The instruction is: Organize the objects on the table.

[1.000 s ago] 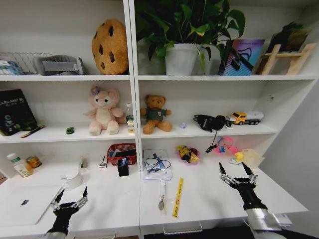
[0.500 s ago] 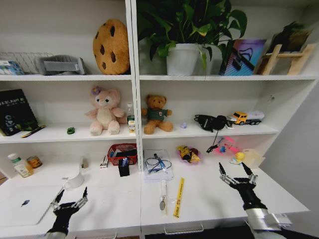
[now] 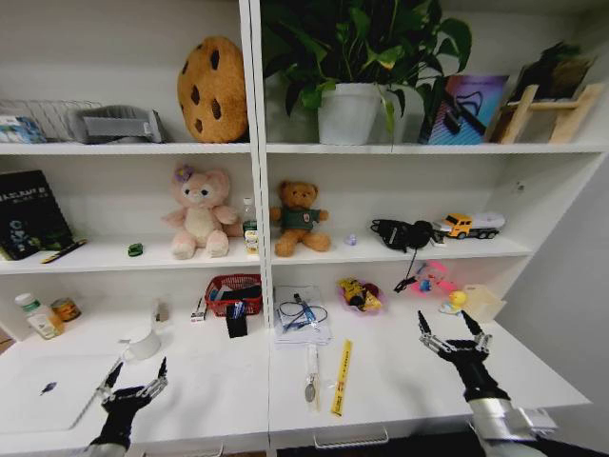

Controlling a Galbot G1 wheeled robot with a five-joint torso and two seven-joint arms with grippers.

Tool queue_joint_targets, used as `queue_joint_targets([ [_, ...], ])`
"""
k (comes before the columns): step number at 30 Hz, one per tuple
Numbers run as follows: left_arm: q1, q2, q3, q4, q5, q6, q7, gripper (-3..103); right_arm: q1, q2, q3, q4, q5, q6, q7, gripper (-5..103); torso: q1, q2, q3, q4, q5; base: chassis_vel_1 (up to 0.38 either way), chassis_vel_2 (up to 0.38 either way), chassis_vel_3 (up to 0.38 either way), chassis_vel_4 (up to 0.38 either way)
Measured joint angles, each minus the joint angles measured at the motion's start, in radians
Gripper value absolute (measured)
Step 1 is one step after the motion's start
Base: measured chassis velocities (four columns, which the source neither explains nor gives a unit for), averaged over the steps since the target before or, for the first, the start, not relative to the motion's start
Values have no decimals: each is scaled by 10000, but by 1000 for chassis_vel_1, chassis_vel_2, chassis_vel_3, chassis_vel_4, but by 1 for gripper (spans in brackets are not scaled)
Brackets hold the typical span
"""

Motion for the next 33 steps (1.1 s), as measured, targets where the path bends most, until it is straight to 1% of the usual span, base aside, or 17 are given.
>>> queue_joint_targets([
  [15,0,0,0,-1,0,0,0,100,0,-1,0,-1,0,0,0,100,0,0,0,-1,2,24,23,-25,-24],
  [21,0,-1,0,0,0,0,0,100,1,-1,-1,-1,0,0,0,100,0,0,0,2,-1,133,128,-140,-131],
  [22,0,0,0,0,0,0,0,100,1,-1,-1,-1,0,0,0,100,0,0,0,-2,0,167,177,-145,-179],
  [25,0,0,0,0,0,0,0,100,0,-1,-1,-2,0,0,0,100,0,0,0,-2,0,165,155,-148,-178],
  [28,0,0,0,0,0,0,0,100,1,-1,-2,-1,0,0,0,100,1,0,0,2,-6,149,160,-155,-145],
  [29,0,0,0,0,0,0,0,100,1,-1,-2,-1,1,0,-1,100,1,0,1,2,7,180,169,-150,-144],
  [32,0,0,0,0,0,0,0,100,1,-1,-2,-2,1,0,-1,100,0,0,0,0,-7,132,158,-147,-151],
  [33,0,0,0,0,0,0,-1,100,1,-1,-2,-1,0,0,-1,100,1,0,0,-1,-4,126,136,-136,-158],
])
